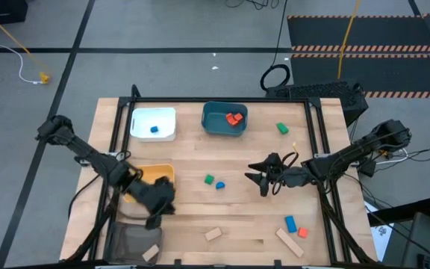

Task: Sort & place blocks by color
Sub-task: Put the top blue wooden block into the white bin

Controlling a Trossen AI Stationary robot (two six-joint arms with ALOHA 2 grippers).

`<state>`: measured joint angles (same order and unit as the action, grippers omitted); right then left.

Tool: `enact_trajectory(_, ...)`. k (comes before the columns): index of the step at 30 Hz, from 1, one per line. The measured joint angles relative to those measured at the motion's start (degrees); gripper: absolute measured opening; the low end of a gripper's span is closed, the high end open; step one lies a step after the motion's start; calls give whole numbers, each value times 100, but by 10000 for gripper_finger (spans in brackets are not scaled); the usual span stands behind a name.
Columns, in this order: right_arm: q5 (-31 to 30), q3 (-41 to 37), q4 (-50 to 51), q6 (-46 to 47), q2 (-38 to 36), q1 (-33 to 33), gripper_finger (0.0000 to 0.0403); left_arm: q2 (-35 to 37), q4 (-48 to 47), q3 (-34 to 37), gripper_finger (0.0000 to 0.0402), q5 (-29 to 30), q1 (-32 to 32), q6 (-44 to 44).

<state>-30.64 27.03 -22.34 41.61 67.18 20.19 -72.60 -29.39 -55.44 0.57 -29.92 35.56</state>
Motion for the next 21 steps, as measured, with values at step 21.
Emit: enact_trajectory(21, 1040, 578, -557, 62, 1566, -321, 205, -4, 264, 0, 198, 1, 1356, -2388)
